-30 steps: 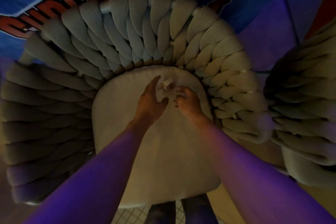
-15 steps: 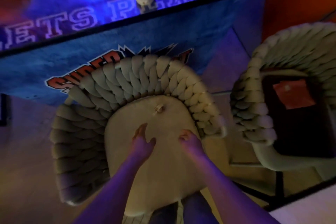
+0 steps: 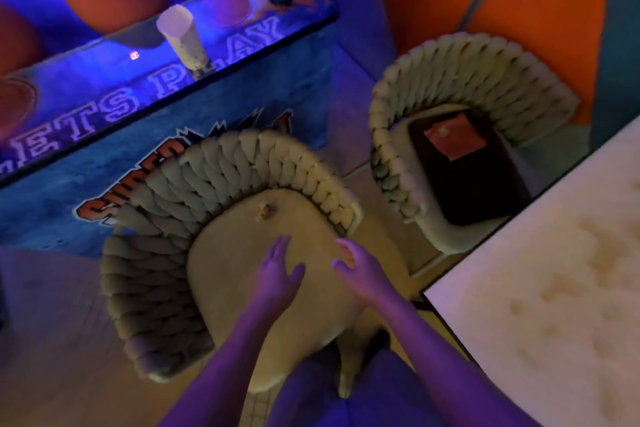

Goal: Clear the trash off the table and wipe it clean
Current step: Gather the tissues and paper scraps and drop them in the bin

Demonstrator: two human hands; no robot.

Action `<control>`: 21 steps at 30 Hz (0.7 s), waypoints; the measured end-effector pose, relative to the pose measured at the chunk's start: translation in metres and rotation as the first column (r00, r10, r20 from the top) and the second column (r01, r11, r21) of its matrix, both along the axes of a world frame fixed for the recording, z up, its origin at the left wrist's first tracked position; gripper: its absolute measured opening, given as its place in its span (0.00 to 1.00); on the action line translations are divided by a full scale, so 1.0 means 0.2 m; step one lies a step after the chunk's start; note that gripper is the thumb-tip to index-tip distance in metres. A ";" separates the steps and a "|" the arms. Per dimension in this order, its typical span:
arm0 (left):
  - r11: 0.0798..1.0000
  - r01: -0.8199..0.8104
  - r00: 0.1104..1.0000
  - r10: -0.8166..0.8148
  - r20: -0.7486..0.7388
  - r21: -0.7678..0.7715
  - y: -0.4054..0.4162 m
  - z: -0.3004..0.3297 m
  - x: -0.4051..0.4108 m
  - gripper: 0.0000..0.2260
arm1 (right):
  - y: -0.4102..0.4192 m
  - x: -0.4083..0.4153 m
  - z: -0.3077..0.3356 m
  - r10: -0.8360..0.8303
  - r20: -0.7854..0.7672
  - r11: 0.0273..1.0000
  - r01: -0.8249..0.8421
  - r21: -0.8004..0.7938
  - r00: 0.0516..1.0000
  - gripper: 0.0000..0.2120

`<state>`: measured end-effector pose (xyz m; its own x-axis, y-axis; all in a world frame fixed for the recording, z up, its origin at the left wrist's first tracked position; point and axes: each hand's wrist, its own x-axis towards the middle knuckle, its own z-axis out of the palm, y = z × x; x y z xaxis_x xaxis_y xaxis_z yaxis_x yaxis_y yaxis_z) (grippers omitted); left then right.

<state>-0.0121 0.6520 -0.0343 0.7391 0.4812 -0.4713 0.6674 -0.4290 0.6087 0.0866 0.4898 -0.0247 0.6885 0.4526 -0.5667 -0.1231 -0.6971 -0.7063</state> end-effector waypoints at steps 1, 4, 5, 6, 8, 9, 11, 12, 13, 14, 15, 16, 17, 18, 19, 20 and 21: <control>0.999 0.044 0.999 -0.044 0.012 0.009 -0.04 0.02 0.01 0.30 | -0.04 -0.01 0.02 -0.021 -0.005 1.000 0.021 0.016 1.000 0.24; 0.982 0.183 0.982 -0.185 0.046 0.047 -0.18 0.08 0.04 0.31 | -0.19 -0.02 0.10 -0.116 0.041 0.991 0.113 0.066 0.992 0.23; 0.973 0.222 0.973 -0.225 0.055 0.059 -0.23 0.10 0.06 0.31 | -0.24 -0.03 0.12 -0.147 0.061 0.987 0.143 0.072 0.987 0.23; 0.960 0.270 0.958 -0.275 0.074 0.076 -0.29 0.12 0.09 0.31 | -0.31 -0.03 0.16 -0.184 0.079 0.981 0.178 0.075 0.980 0.23; 0.935 0.337 0.933 -0.348 0.092 0.114 -0.39 0.17 0.13 0.30 | -0.42 -0.03 0.20 -0.221 0.106 0.974 0.214 0.074 0.970 0.23; 0.918 0.372 0.917 -0.386 0.100 0.135 -0.47 0.19 0.16 0.30 | -0.50 -0.03 0.22 -0.243 0.127 0.969 0.236 0.070 0.962 0.23; 0.898 0.411 0.896 -0.430 0.109 0.161 -0.59 0.23 0.21 0.31 | -0.64 -0.03 0.26 -0.272 0.169 0.962 0.263 0.073 0.947 0.23; 0.887 0.428 0.886 -0.449 0.115 0.172 -0.65 0.26 0.22 0.31 | -0.71 -0.03 0.28 -0.300 0.171 0.954 0.290 0.080 0.938 0.22; 0.869 0.457 0.867 -0.483 0.123 0.190 -0.75 0.29 0.26 0.31 | -0.83 -0.03 0.31 -0.348 0.169 0.937 0.336 0.097 0.922 0.22; 0.856 0.477 0.852 -0.506 0.133 0.200 -0.83 0.32 0.27 0.31 | -0.92 -0.04 0.33 -0.385 0.159 0.922 0.370 0.116 0.909 0.21; 0.842 0.497 0.835 -0.530 0.146 0.212 -0.91 0.35 0.29 0.31 | -1.01 -0.04 0.35 -0.420 0.155 0.906 0.402 0.136 0.894 0.20; 0.830 0.515 0.820 -0.550 0.158 0.214 -0.98 0.38 0.31 0.31 | -1.09 -0.04 0.36 -0.445 0.157 0.893 0.425 0.148 0.881 0.20; 0.817 0.532 0.807 -0.569 0.160 0.221 -1.06 0.40 0.32 0.31 | -1.18 -0.04 0.38 -0.472 0.160 0.879 0.449 0.159 0.867 0.19; 0.799 0.553 0.788 -0.593 0.164 0.235 -1.17 0.44 0.34 0.31 | -1.31 -0.05 0.40 -0.504 0.165 0.861 0.478 0.172 0.848 0.19; 0.788 0.565 0.774 -0.609 0.173 0.245 -1.23 0.45 0.35 0.30 | -1.38 -0.04 0.42 -0.522 0.171 0.850 0.496 0.177 0.835 0.18; 0.775 0.576 0.757 -0.626 0.188 0.261 -1.31 0.47 0.37 0.30 | -1.46 -0.04 0.43 -0.542 0.180 0.839 0.514 0.180 0.821 0.18; 0.757 0.590 0.734 -0.648 0.206 0.279 -1.41 0.50 0.38 0.29 | -1.57 -0.05 0.45 -0.568 0.186 0.822 0.539 0.185 0.802 0.18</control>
